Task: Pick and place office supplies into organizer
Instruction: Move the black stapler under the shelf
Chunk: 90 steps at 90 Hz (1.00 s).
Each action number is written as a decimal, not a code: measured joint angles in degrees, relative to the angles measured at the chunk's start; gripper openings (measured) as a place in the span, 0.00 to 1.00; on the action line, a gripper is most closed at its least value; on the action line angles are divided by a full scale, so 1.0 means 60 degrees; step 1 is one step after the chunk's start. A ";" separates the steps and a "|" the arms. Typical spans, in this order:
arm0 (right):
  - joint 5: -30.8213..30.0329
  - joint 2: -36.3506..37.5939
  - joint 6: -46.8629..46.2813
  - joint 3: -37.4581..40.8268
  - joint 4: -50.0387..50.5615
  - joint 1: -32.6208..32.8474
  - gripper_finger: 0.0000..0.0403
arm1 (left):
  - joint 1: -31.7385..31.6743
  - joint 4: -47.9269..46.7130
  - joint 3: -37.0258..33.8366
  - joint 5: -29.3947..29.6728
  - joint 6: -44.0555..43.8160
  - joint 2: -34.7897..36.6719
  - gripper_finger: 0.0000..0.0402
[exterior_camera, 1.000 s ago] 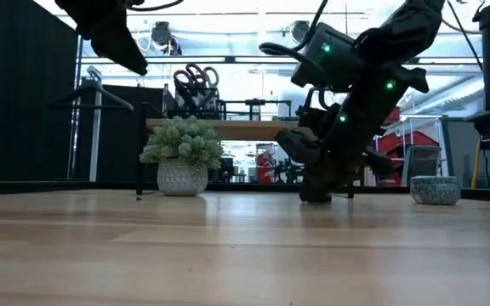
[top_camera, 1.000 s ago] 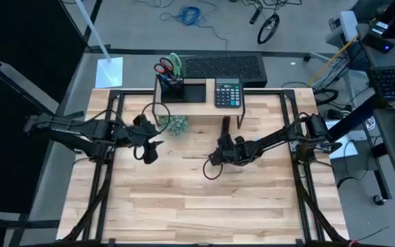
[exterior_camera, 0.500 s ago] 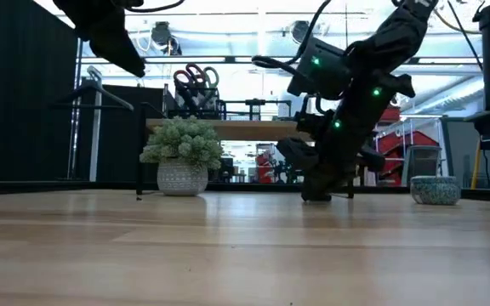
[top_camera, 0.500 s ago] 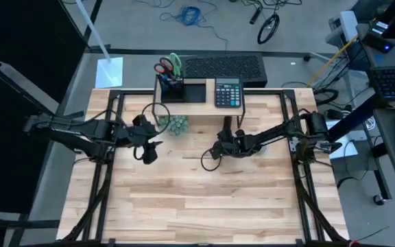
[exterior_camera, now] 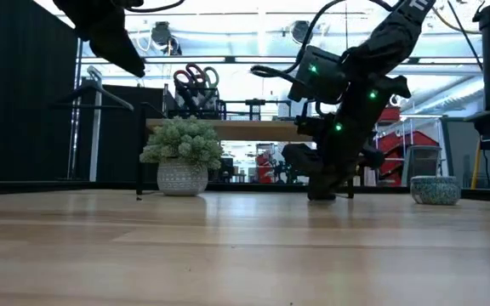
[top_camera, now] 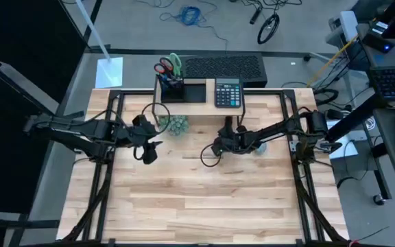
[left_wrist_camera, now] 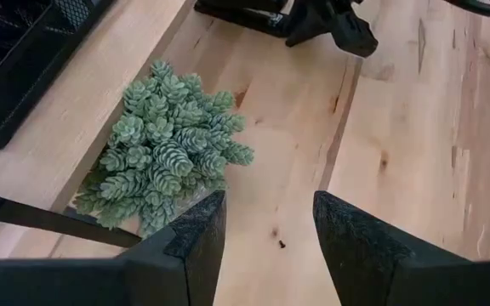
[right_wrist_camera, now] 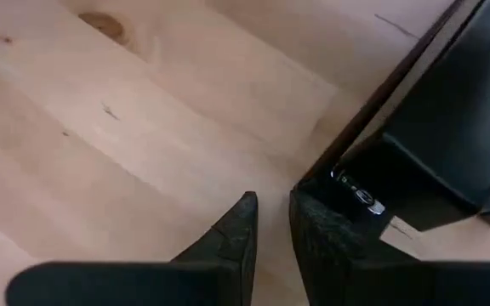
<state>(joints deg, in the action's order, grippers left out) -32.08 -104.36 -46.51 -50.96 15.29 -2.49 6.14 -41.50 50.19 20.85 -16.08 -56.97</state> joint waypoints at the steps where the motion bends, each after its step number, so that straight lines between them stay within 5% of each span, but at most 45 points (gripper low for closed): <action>1: 0.0000 0.0000 0.0020 0.0000 0.0002 -0.0004 0.13 | 0.0002 0.0000 -0.0001 0.0002 0.0000 0.0000 0.41; 90: -0.0200 -0.0025 0.1124 0.0025 -0.0037 -0.0808 0.13 | 0.0001 -0.0001 -0.0003 0.0002 -0.0004 0.0000 0.41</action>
<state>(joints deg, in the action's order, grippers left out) -33.28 -104.51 -39.77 -50.81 15.07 -7.34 6.15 -41.50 50.17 20.86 -16.10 -56.97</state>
